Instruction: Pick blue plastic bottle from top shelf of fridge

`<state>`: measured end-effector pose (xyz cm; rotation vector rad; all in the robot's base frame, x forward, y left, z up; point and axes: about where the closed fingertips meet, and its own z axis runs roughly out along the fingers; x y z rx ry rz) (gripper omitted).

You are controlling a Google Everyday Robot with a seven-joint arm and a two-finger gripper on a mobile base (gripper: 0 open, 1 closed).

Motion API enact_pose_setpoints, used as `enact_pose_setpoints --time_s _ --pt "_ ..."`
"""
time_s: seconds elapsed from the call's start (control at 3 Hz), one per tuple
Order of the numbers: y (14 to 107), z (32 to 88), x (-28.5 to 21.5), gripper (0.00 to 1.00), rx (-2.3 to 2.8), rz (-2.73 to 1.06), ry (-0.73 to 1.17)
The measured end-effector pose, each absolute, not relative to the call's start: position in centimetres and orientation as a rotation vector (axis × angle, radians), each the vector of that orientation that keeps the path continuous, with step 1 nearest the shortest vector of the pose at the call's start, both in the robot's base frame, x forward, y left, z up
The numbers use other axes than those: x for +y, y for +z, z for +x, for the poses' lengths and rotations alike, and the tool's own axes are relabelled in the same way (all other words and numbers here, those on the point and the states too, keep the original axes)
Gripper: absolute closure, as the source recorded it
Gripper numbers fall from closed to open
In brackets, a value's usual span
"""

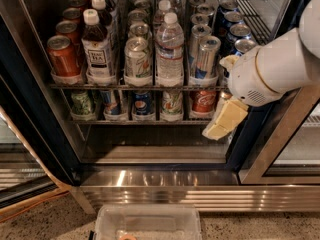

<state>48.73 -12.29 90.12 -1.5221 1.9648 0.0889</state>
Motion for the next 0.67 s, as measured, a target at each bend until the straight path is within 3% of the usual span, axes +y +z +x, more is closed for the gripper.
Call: enact_pose_setpoints --time_s 0.67 --pt "90.56 48.32 -10.94 0.00 1.955 -1.492 0.165"
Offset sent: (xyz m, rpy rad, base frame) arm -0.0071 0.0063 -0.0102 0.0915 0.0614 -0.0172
